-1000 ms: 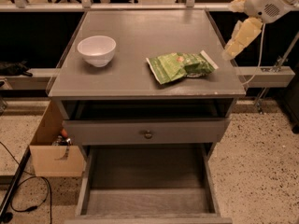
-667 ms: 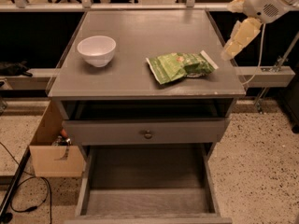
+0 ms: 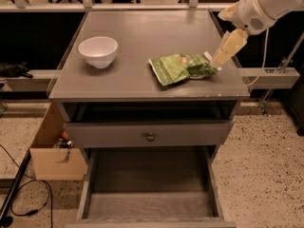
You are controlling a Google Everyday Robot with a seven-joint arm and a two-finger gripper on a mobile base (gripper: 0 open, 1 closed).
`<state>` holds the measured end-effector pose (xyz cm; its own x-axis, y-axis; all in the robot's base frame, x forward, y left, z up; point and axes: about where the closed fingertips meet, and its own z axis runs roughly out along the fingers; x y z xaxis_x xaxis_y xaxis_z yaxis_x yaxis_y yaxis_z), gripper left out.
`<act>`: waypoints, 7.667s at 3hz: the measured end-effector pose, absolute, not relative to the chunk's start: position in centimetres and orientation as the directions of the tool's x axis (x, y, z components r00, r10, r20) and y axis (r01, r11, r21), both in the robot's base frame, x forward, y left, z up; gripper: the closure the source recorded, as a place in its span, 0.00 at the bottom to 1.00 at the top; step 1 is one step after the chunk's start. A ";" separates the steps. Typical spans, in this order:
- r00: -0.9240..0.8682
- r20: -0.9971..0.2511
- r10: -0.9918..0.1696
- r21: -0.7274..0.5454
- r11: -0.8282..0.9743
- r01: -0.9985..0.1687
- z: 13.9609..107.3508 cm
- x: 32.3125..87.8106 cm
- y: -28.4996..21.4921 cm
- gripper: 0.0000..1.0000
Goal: Place green jalapeno chip bag into middle drawer
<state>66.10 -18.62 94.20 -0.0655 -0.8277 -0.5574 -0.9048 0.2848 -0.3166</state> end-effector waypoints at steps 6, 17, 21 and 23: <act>-0.048 -0.497 -0.866 -0.257 0.200 -0.945 84.5 67.4 -15.4 0.38; -0.140 -0.699 -0.701 -0.236 0.411 -0.881 87.2 47.2 -21.1 1.00; -0.325 -0.793 -0.515 0.064 0.460 -0.886 70.9 40.0 -10.9 1.00; -0.374 -0.812 -0.449 0.146 0.464 -0.874 65.3 39.6 -7.9 1.00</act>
Offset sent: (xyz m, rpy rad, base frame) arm 0.0265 0.0026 -0.0630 -0.0936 0.0213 0.0258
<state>39.55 -7.94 65.33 -0.3736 -0.4490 -0.8117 -0.8739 0.4638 0.1457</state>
